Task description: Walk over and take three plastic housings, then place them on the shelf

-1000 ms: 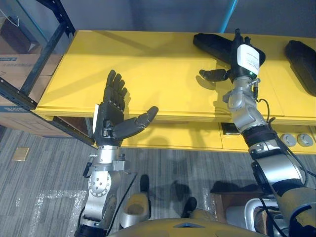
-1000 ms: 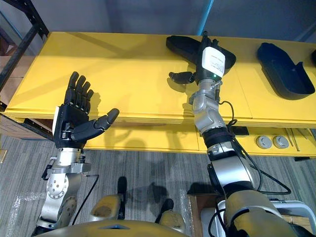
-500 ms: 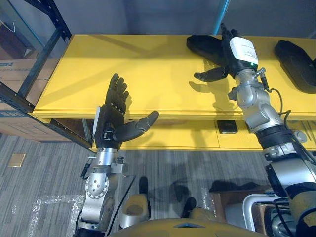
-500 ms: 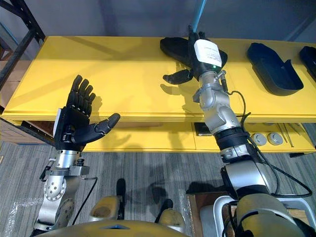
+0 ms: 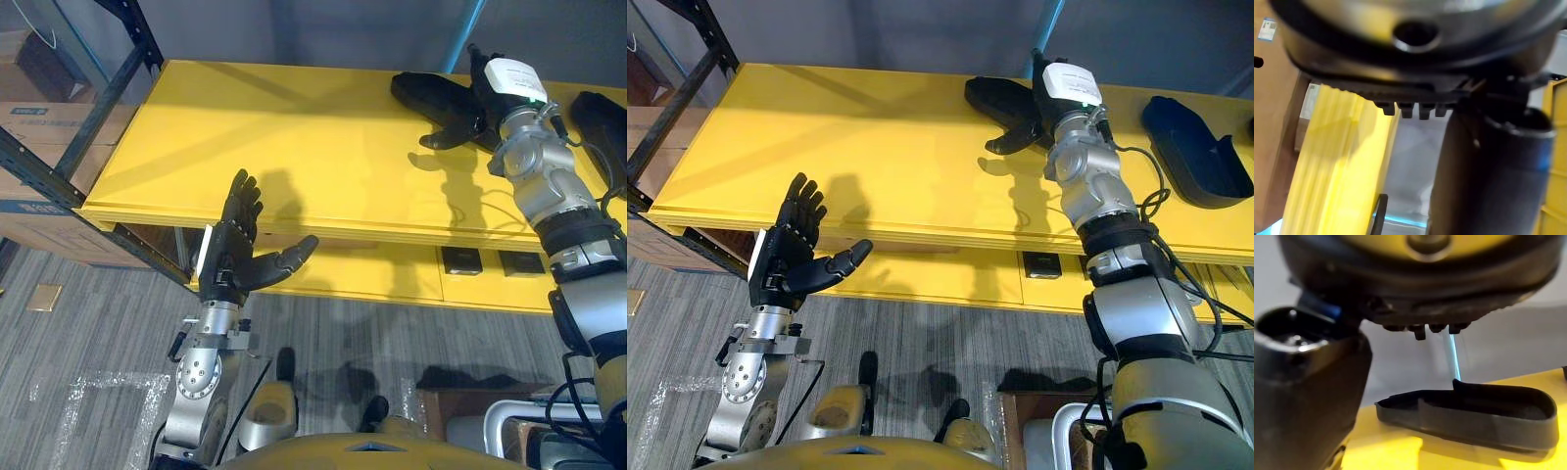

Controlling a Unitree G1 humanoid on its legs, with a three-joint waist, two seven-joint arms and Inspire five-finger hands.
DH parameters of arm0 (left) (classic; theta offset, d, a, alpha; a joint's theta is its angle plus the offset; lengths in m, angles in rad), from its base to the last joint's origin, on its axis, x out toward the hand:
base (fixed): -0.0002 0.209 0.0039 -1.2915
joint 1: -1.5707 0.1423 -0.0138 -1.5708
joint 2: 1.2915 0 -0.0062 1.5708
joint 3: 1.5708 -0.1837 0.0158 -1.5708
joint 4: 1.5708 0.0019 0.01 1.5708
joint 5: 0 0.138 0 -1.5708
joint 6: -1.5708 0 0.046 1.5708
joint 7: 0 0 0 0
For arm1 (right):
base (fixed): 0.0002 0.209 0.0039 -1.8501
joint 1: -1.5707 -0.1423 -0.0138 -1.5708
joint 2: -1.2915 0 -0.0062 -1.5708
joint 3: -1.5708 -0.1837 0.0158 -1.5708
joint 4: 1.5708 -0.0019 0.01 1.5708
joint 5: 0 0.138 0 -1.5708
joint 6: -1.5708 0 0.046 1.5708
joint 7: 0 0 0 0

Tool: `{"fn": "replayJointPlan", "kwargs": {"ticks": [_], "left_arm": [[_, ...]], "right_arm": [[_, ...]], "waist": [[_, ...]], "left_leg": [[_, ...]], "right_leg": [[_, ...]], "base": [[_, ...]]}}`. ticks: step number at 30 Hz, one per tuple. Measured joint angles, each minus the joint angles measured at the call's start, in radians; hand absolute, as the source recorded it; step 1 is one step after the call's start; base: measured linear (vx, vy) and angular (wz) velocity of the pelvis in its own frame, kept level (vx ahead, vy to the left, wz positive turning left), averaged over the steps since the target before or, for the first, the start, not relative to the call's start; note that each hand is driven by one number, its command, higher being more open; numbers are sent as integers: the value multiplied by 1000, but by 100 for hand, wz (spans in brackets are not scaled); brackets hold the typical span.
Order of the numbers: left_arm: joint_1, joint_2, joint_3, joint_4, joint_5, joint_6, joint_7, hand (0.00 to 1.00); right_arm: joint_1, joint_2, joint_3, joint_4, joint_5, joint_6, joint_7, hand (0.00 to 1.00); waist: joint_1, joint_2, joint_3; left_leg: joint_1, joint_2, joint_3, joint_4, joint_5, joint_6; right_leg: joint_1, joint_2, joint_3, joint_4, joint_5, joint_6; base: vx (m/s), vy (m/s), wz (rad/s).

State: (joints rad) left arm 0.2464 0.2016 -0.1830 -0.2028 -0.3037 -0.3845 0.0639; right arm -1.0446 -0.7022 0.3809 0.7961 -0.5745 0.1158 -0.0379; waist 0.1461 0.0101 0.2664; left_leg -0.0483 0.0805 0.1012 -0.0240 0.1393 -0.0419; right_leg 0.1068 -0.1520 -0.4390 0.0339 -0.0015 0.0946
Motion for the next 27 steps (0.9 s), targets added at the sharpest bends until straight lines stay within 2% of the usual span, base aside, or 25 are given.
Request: {"fn": "replayJointPlan", "kwargs": {"ticks": [4,10,11,17,20,27], "left_arm": [[0,4,0,0,0,0,4,100],[-1,6,2,0,0,0,41,100],[-5,6,3,0,0,0,44,100],[-8,7,6,-1,0,0,78,100],[-9,7,19,-6,0,0,80,100],[-8,13,24,-27,0,2,79,100]], "right_arm": [[-7,0,2,55,3,38,15,100],[-88,-13,4,124,47,140,148,100],[-113,-14,5,148,53,157,171,0],[-171,-62,7,194,93,224,251,0],[-184,-74,14,198,111,223,249,0],[-198,-95,25,209,112,179,254,0]], "waist": [[12,-4,4],[15,-1,62],[15,0,76],[21,0,115],[21,0,121],[33,-5,125]], "left_leg": [[-14,-1,-10,3,0,0],[-29,0,-19,9,1,0],[-39,0,-20,22,1,1],[-71,4,-24,54,-10,1],[-81,6,-23,60,-11,2],[-79,17,-23,63,-10,0]], "right_leg": [[-6,0,-10,0,0,0],[-16,1,-18,6,0,0],[-21,0,-19,10,-1,-1],[-41,1,-18,19,-2,-3],[-50,1,-16,25,-2,-4],[-52,9,-14,36,-9,-14]], "base": [[-4,-8,7],[-14,-6,5],[-10,-1,5],[-1,0,1],[0,0,0],[0,0,0]]}}
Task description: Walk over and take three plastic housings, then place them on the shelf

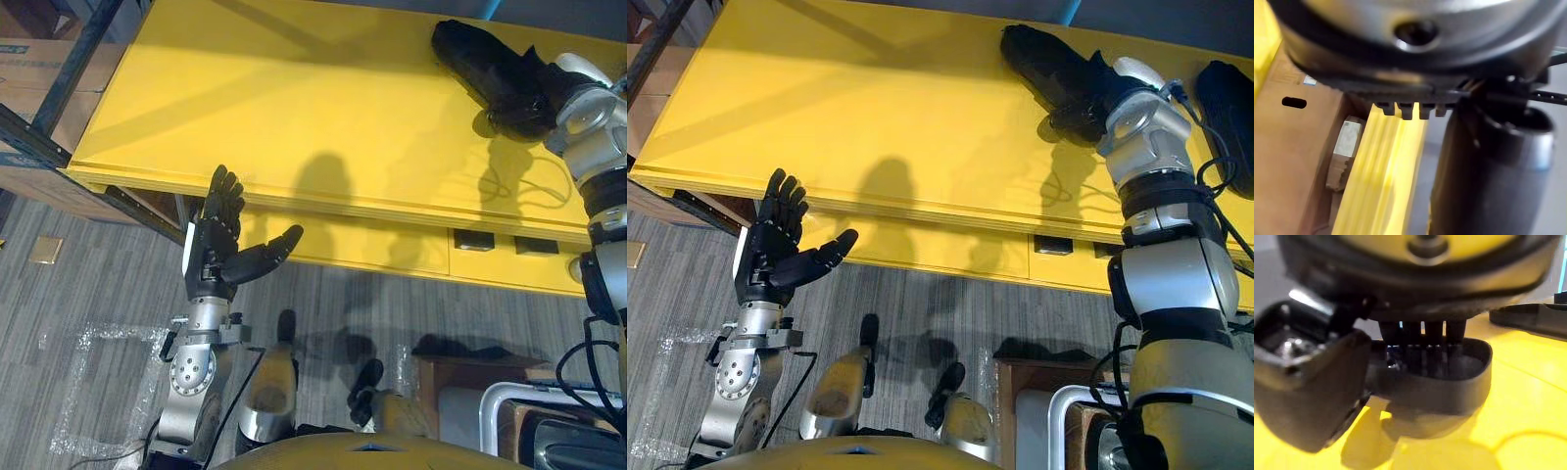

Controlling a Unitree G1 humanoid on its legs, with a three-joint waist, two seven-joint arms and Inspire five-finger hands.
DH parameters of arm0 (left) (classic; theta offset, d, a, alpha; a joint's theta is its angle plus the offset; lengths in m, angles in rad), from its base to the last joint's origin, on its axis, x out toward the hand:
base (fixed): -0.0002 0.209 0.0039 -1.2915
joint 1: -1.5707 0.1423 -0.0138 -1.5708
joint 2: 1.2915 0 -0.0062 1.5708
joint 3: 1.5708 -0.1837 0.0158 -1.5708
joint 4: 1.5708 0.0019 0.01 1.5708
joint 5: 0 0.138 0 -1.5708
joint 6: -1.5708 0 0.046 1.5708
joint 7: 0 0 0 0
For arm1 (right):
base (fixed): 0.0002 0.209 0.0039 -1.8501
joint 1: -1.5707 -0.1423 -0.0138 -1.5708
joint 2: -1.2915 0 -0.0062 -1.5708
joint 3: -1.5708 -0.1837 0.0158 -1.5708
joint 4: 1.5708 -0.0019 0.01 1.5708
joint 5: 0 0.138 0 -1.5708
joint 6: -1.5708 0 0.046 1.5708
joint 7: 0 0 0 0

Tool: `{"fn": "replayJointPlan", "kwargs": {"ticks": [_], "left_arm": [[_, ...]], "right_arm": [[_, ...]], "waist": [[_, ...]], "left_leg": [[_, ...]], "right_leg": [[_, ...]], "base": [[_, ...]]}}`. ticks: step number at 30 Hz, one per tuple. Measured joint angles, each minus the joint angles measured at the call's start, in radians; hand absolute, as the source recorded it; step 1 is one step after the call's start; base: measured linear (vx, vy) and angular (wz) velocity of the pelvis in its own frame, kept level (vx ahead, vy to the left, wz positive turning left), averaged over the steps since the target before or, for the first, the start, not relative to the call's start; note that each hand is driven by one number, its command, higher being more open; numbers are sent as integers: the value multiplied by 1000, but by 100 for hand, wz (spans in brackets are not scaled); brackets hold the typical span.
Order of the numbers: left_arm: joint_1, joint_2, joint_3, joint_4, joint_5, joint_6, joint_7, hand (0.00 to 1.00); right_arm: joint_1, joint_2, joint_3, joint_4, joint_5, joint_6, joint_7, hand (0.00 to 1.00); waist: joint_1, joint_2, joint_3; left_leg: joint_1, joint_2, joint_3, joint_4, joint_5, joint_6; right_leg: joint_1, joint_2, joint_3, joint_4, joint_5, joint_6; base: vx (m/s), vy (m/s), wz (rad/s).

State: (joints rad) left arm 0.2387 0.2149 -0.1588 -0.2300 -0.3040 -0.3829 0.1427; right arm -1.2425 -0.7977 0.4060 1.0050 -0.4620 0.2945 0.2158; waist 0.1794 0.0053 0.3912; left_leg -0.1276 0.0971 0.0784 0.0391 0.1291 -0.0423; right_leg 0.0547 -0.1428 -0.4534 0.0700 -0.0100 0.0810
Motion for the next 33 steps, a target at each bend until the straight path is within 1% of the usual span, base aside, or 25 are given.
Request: {"fn": "replayJointPlan", "kwargs": {"ticks": [5,7,13,16,20,23,24,25,26,28,31,33], "left_arm": [[8,1,0,-24,0,2,-3,100],[10,1,2,-23,0,18,-13,100],[17,2,2,-24,0,18,-45,100],[30,6,2,-24,0,18,-46,100],[31,21,2,-24,0,19,-47,100],[36,21,0,-24,0,19,-46,100],[36,21,0,-24,0,19,-46,100],[36,21,0,-24,0,19,-46,100],[37,21,-1,-24,0,21,-44,100],[37,21,-2,-24,0,22,-44,100],[37,21,-3,-24,0,34,-39,100],[41,21,-4,-24,0,39,-34,100]], "right_arm": [[18,1,16,11,43,-12,41,0],[36,1,17,11,44,-38,43,0],[57,1,17,-4,47,-90,44,0],[97,1,17,-53,58,-91,44,0],[127,14,15,-71,96,-66,44,0],[128,28,-5,-73,145,-20,43,0],[131,31,-16,-78,178,6,43,0],[133,36,-28,-78,186,17,42,0],[137,52,-50,-79,197,42,39,0],[143,65,-74,-79,197,58,31,0],[158,72,-95,-80,202,82,-6,0],[163,96,-123,-80,202,109,-32,0]], "waist": [[10,0,0],[9,0,0],[10,-2,0],[10,-7,-2],[10,-11,-3],[10,-12,-4],[10,-13,-5],[10,-13,-5],[10,-15,-6],[9,-15,-6],[11,-18,-8],[9,-20,-11]], "left_leg": [[4,4,-3,-11,9,-5],[17,3,-1,-17,9,-4],[51,7,13,-35,13,-7],[68,10,19,-47,16,-9],[74,16,19,-63,24,-13],[80,18,18,-74,32,-14],[83,19,17,-84,38,-15],[83,20,16,-85,39,-15],[84,20,16,-87,40,-15],[85,20,16,-87,41,-15],[85,20,15,-87,42,-15],[85,20,15,-87,42,-15]], "right_leg": [[1,5,-4,0,-1,-2],[12,4,-3,0,-1,-2],[28,7,12,-1,-2,-3],[37,8,17,-2,-2,-4],[36,12,17,-2,-3,-4],[37,19,17,-2,-3,-4],[36,21,16,-2,-3,-5],[36,22,16,-2,-3,-5],[36,22,16,-2,-3,-5],[37,22,17,-1,-3,-5],[37,22,16,-1,-3,-5],[37,22,17,0,-3,-5]], "base": [[-8,-11,3],[9,-3,-2],[-4,-13,-8],[-7,-9,-7],[0,0,0],[-16,-24,0],[0,0,0],[0,0,0],[0,0,0],[0,0,0],[0,0,0],[0,0,0]]}}
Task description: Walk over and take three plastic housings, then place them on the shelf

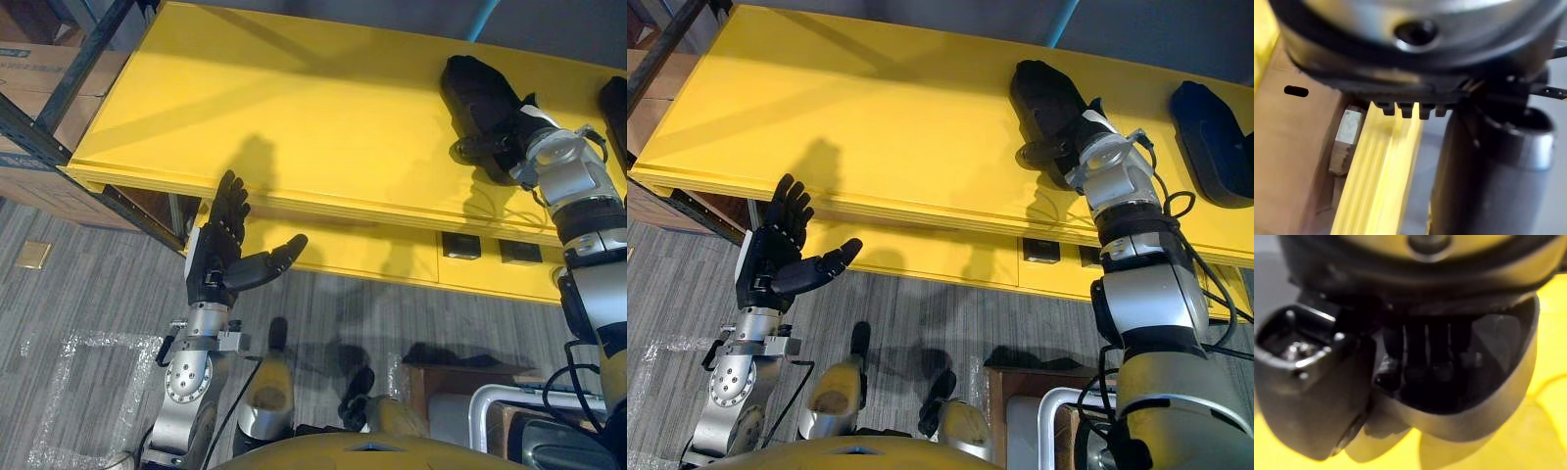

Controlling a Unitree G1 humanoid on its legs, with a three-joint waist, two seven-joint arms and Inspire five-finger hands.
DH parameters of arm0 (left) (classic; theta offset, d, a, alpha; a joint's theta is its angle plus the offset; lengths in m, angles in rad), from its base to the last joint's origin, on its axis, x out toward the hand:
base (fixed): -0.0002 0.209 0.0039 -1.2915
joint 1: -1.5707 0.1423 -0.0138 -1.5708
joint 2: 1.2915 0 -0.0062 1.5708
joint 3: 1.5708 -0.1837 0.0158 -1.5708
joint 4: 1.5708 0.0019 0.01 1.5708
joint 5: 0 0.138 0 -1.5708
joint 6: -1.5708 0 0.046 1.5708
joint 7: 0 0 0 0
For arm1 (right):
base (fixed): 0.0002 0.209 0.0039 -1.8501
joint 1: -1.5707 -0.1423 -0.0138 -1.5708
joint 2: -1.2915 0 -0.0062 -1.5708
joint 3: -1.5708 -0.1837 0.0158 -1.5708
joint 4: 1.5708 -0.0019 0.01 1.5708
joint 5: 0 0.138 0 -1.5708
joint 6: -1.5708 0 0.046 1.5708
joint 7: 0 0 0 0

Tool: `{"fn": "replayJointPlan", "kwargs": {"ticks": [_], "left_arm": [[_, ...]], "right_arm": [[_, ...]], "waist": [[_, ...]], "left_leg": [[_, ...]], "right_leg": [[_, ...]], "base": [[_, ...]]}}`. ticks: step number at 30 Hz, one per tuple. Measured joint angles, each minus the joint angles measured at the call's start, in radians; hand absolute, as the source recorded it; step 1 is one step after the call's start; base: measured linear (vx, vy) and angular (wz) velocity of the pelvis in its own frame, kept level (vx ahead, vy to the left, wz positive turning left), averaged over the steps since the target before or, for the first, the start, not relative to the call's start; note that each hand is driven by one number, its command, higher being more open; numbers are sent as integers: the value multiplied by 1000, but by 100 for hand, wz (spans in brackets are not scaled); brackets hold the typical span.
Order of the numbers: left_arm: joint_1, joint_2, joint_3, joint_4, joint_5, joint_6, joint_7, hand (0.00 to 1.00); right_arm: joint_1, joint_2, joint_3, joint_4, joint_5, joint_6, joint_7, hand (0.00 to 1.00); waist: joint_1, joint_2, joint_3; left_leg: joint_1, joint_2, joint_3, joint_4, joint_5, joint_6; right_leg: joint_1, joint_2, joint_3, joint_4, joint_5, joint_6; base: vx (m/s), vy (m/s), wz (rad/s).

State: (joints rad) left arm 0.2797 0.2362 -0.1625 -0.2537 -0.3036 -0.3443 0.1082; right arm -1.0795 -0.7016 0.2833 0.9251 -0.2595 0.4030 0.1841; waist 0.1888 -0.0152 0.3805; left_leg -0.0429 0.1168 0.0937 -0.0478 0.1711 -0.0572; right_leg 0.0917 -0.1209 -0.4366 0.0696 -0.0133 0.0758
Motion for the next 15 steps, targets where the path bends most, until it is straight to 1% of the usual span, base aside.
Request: {"fn": "replayJointPlan", "kwargs": {"ticks": [2,6,10,12,15], "left_arm": [[1,0,-14,0,0,1,9,100],[3,1,-28,0,0,1,26,100],[3,1,-29,0,0,5,43,100],[3,2,-30,0,0,17,52,100],[3,2,-31,0,0,20,60,100]], "right_arm": [[9,13,-1,0,1,28,-38,0],[9,40,-43,0,18,91,-106,0],[9,43,-61,0,41,124,-154,0],[9,43,-71,1,94,142,-190,0],[9,43,-78,1,146,150,-232,0]], "waist": [[2,-4,-8],[3,-4,-8],[5,-4,-8],[4,-4,-8],[5,-3,-8]], "left_leg": [[0,0,-1,-1,0,0],[0,-1,-4,-8,5,0],[-2,-2,-6,-8,5,0],[-2,-2,-6,-8,5,0],[-2,-2,-7,-8,5,-1]], "right_leg": [[0,0,0,0,0,-1],[-2,0,-4,1,-1,-1],[-3,-1,-6,3,-1,-1],[-6,-2,-6,10,-5,-4],[-10,-2,-6,19,-11,-7]], "base": [[0,0,0],[0,0,0],[0,0,0],[0,0,0],[0,0,0]]}}
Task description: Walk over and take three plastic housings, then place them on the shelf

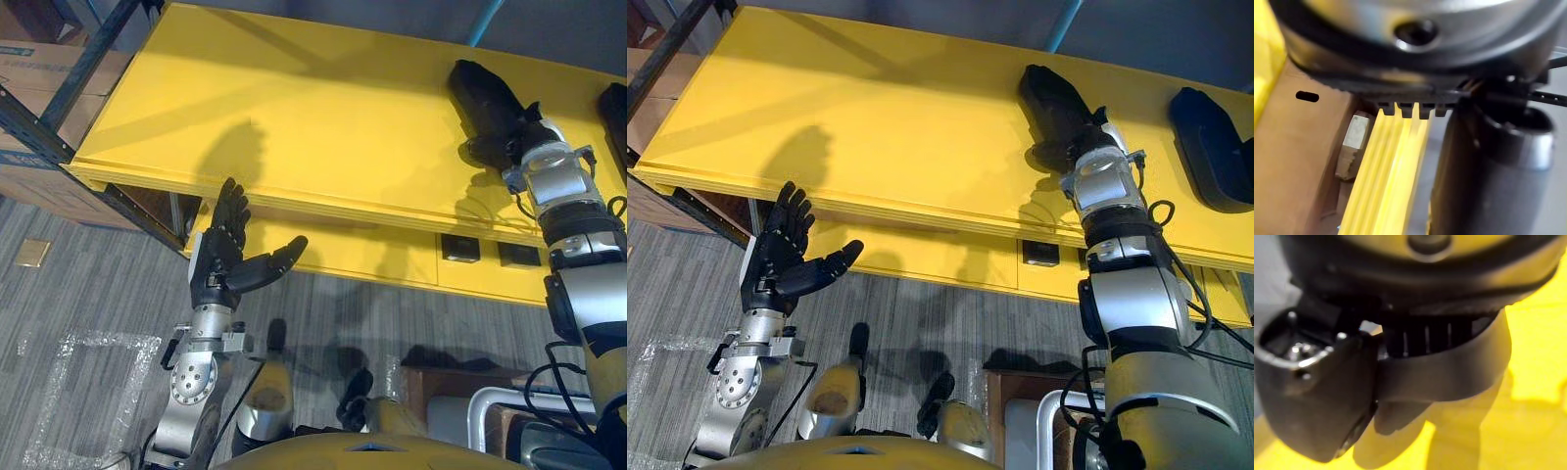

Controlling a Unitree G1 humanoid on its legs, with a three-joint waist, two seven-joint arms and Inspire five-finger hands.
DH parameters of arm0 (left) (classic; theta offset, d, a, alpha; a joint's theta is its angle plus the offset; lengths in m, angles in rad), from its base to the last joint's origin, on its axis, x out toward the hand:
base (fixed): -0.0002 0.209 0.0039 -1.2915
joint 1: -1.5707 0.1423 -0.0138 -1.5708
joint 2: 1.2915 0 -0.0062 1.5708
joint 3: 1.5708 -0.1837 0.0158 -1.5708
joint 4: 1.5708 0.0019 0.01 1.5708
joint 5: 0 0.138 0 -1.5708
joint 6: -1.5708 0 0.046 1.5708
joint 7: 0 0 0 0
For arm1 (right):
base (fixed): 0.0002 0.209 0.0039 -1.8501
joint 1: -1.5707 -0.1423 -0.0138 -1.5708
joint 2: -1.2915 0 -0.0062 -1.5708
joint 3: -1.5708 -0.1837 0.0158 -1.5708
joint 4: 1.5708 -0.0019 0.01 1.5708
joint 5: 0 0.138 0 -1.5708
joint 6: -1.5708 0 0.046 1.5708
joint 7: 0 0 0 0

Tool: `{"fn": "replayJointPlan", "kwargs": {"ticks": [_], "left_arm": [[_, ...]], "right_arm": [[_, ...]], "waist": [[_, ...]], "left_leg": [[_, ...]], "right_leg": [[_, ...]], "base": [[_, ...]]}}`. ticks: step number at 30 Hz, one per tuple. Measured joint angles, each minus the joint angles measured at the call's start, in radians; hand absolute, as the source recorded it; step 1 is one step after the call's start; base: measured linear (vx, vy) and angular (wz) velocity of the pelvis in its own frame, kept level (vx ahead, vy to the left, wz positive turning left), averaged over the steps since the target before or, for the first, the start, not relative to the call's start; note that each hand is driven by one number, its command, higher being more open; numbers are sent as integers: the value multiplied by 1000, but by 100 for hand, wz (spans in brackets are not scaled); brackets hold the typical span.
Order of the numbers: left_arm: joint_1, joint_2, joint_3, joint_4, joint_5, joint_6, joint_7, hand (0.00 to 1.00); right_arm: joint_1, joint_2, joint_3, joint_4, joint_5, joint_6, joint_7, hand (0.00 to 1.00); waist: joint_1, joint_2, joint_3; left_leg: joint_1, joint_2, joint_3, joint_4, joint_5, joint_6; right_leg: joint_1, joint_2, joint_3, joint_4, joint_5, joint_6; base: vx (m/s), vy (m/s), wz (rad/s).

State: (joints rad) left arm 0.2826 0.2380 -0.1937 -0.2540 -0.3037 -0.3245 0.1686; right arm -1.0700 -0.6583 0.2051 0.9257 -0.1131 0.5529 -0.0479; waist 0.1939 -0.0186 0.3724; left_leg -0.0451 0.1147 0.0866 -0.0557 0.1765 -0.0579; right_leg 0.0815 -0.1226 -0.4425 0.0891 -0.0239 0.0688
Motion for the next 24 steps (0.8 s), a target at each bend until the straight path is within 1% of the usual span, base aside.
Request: {"fn": "replayJointPlan", "kwargs": {"ticks": [5,11,16,21,22,24], "left_arm": [[0,1,-8,-6,0,6,9,100],[0,2,-28,-24,0,18,9,100],[2,3,-28,-24,0,27,14,100],[6,6,-29,-25,0,30,16,100],[7,6,-30,-25,0,30,16,100],[10,10,-30,-25,0,30,16,100]], "right_arm": [[0,0,-6,-5,137,9,-56,0],[6,1,-28,-66,287,50,-92,0],[37,25,-29,-76,294,51,-87,0],[39,36,-28,-75,276,52,-54,0],[39,36,-28,-75,276,52,-50,100],[39,36,-27,-75,278,52,-46,100]], "waist": [[-1,0,0],[-3,0,-10],[-4,-1,-44],[-3,0,-48],[-3,1,-49],[-4,1,-49]], "left_leg": [[-1,1,-1,1,2,-4],[0,9,5,1,3,-5],[3,13,7,1,6,-11],[4,21,3,0,8,-14],[4,21,3,0,8,-14],[4,20,3,-1,9,-14]], "right_leg": [[-13,-1,1,33,-18,-4],[-27,0,9,55,-29,-10],[-29,1,9,64,-34,-13],[-29,4,8,69,-39,-18],[-29,4,8,69,-39,-18],[-29,3,8,69,-38,-17]], "base": [[-6,-14,0],[-14,-31,-4],[0,-12,0],[-25,-24,0],[0,0,0],[0,0,0]]}}
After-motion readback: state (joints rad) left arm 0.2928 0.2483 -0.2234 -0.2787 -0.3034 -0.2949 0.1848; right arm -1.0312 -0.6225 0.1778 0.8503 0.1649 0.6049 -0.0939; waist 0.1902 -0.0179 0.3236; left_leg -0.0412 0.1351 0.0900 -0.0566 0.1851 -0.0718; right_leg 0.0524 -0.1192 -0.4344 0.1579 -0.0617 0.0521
